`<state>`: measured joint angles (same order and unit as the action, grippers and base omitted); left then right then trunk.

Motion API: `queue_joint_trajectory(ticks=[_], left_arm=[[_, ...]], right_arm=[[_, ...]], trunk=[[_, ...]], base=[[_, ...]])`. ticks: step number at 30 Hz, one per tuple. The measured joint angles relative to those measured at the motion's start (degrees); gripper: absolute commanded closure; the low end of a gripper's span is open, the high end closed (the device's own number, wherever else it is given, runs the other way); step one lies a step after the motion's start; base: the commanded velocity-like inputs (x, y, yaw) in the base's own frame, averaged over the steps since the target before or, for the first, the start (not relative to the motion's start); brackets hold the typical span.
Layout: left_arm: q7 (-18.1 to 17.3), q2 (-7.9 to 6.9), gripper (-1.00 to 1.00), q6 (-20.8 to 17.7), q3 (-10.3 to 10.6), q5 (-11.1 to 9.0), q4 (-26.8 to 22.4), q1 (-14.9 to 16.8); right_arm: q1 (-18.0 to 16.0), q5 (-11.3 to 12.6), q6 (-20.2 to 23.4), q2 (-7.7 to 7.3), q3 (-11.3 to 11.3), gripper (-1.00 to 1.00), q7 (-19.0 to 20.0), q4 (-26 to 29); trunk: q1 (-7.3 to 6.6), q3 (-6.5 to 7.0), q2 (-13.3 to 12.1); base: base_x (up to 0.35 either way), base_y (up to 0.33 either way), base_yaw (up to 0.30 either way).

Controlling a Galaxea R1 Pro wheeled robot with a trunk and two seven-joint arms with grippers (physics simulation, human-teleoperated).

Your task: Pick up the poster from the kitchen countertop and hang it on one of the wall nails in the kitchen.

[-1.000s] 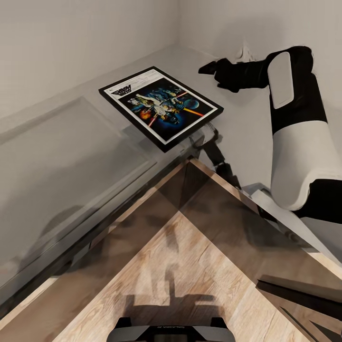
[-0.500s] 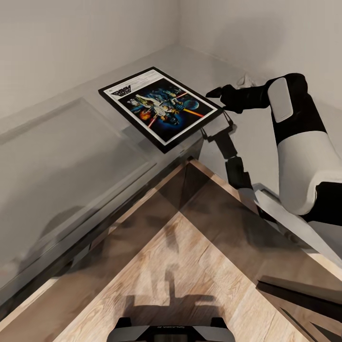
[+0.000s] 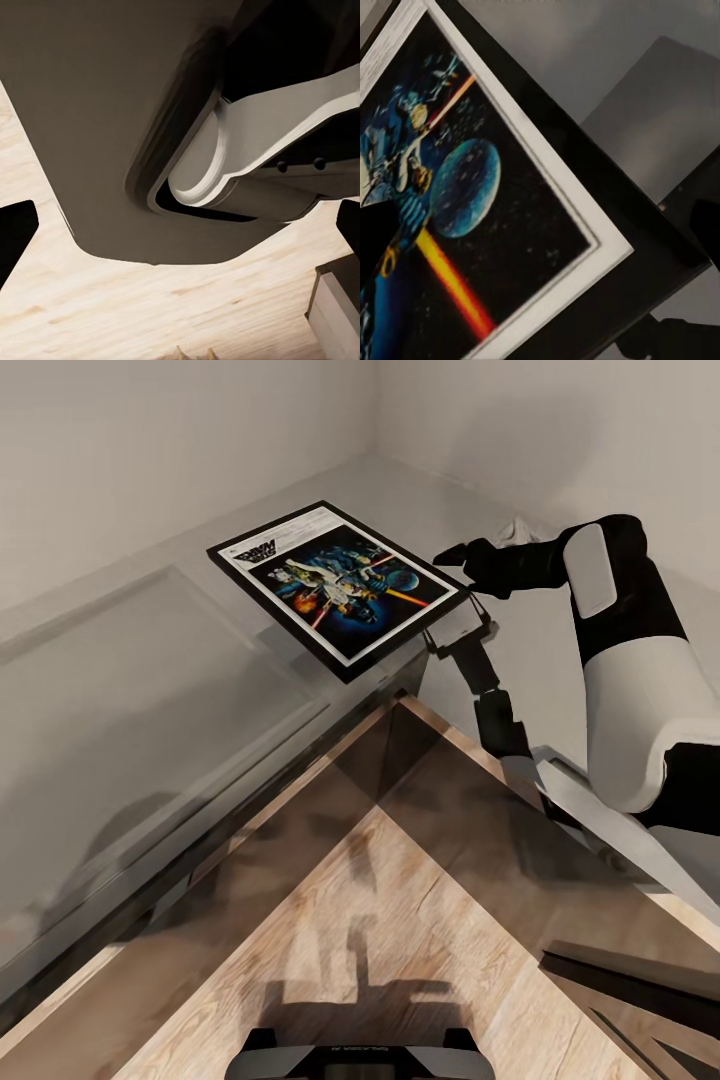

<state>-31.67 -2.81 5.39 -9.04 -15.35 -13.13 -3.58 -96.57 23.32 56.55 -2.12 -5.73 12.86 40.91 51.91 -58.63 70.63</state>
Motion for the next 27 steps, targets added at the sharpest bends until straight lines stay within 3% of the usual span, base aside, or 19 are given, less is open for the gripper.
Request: queue_joint_trajectory(ticks=[27], left_arm=[[0.0,-0.05,-1.0,0.01,-0.09,0.0,0.0,0.0]], right_arm=[[-0.55,-0.38,-0.16,0.39,-0.02,-1.0,-0.3,-0.83]], trunk=[[0.0,0.0,0.0]], base=[[0.027,0.0,0.0]])
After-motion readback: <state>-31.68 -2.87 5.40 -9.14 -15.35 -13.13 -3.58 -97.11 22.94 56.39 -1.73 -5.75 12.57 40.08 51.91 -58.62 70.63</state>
